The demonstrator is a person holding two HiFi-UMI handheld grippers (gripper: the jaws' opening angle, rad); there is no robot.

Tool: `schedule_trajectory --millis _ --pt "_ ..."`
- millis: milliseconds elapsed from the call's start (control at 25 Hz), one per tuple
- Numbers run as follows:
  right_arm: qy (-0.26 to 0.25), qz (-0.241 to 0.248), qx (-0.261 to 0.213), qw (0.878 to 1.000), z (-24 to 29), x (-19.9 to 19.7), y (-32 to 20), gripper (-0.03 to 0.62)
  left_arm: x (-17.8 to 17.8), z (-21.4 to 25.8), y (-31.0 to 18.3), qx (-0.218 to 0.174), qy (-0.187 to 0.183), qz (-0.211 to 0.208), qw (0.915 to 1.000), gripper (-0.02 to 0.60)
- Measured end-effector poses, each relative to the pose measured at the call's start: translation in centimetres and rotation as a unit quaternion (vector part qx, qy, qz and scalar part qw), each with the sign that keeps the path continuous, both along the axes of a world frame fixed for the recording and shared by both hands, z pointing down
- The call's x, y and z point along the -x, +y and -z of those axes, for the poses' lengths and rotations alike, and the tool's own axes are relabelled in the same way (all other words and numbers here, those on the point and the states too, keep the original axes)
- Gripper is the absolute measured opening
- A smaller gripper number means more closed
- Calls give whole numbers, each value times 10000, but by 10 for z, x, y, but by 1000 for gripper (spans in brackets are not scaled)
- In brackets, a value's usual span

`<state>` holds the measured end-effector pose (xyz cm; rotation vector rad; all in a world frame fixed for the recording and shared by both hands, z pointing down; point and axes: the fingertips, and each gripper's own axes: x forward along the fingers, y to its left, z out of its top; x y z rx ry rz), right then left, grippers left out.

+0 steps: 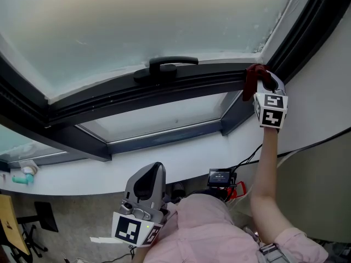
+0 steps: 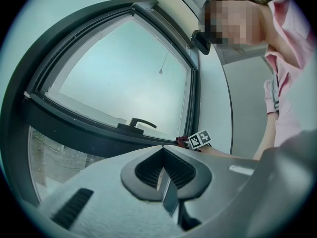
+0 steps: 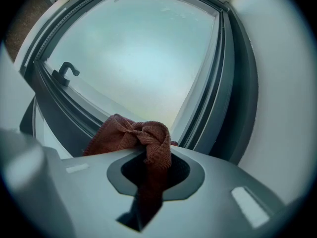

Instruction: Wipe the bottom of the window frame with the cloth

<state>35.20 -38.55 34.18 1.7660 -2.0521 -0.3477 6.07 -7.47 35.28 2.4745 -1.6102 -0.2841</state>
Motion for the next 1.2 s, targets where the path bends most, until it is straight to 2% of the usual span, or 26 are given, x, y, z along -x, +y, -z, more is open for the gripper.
schedule_trajectory --millis 280,560,760,880,960,1000,1080,1200 --pt "-74 -20 -13 10000 0 -8 -3 60 -3 -1 -2 24 -9 4 10000 2" --pt "-411 -4 -108 9991 0 -15 -5 60 -5 -1 0 23 -25 22 10000 2" --pt "-920 168 -332 9951 1 -17 -2 63 -7 -2 2 48 -1 -63 10000 2" --pt "-1895 273 -492 9803 10 -13 11 64 -8 -3 2 71 2 -140 9999 2" --pt "-2447 426 -668 9664 17 1 32 63 -9 -3 1 80 16 -210 9997 2" --pt "-2517 544 -714 9636 18 15 46 63 -9 -3 1 84 23 -249 9997 2" --pt "-2433 866 -619 9641 12 53 72 63 -8 -3 0 95 33 -318 9994 2" --pt "-2381 1405 -154 9609 -7 120 101 63 -2 -4 1 107 40 -367 9993 2"
